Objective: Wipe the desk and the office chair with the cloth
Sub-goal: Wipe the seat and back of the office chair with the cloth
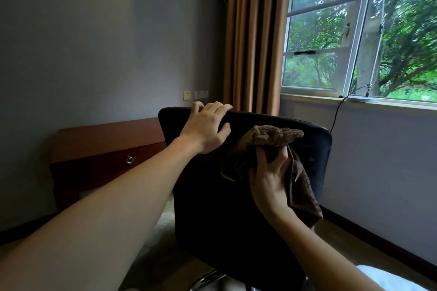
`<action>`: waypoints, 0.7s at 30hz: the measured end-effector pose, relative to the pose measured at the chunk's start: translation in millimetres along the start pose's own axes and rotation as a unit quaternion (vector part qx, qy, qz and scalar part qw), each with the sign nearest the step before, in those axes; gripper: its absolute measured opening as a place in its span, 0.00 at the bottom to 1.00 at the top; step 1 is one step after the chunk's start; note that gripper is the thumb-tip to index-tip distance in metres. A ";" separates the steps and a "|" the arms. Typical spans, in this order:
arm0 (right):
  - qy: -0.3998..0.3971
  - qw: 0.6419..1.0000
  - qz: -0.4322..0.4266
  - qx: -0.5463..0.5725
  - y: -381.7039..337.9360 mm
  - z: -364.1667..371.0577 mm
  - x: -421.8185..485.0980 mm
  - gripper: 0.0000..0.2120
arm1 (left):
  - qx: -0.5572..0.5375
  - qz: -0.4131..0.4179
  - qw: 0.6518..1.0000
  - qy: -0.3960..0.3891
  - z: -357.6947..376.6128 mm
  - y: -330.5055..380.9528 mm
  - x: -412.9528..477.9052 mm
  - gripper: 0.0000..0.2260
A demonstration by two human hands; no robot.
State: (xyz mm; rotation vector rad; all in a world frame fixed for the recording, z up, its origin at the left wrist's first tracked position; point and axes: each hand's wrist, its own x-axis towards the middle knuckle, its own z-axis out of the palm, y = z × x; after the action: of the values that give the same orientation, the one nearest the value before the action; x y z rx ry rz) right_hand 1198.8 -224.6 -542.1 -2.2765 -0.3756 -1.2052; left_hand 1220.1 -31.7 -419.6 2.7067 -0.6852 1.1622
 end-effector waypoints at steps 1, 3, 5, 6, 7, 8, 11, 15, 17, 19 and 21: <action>-0.006 1.000 -0.006 -0.006 1.7 3.0 -0.5 0.30 | 0.003 -0.010 1.000 -0.003 0.3 -5.2 -0.9 0.24; -0.020 0.999 -0.027 -0.014 2.7 9.8 -0.9 0.27 | 0.006 -0.028 1.000 0.001 1.0 -17.9 -2.1 0.23; -0.020 0.999 -0.040 -0.002 0.5 16.0 2.3 0.28 | 0.002 -0.054 0.998 0.013 -1.4 -34.0 -0.3 0.22; -0.015 0.999 -0.042 -0.001 -1.4 18.8 3.2 0.29 | -0.004 -0.075 0.997 0.014 -2.9 -43.7 -0.2 0.22; -0.005 0.999 -0.047 -0.004 -4.0 20.5 3.7 0.30 | -0.009 -0.099 0.995 0.008 -4.0 -52.7 -0.3 0.22; 0.003 0.999 -0.054 -0.004 -6.2 22.4 3.5 0.31 | -0.013 -0.120 0.993 -0.003 -4.6 -60.0 -1.0 0.23; 0.009 0.998 -0.064 0.014 -13.1 28.0 1.5 0.32 | -0.032 -0.149 0.988 -0.020 -4.8 -67.4 -1.7 0.21; 0.032 0.998 -0.056 -0.005 -17.7 32.3 -2.8 0.34 | -0.038 -0.149 0.988 -0.002 -6.2 -62.5 -2.7 0.16; 0.037 0.997 -0.072 -0.018 -17.0 32.3 -2.5 0.34 | -0.028 -0.138 0.990 0.000 -10.4 -60.0 -2.1 0.16; 0.032 0.995 -0.093 -0.025 -13.9 34.4 -2.0 0.35 | -0.022 -0.123 0.992 0.000 -13.2 -55.8 0.0 0.15; 0.013 0.997 -0.082 -0.004 -12.5 39.5 -1.3 0.36 | -0.019 -0.113 0.993 0.002 -13.7 -48.4 2.0 0.17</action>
State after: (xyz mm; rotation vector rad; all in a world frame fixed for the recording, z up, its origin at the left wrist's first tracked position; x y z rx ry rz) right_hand 1219.0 -191.7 -557.3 -2.2713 -0.5583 -1.3176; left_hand 1233.9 14.5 -405.3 2.6652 -0.3832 1.0874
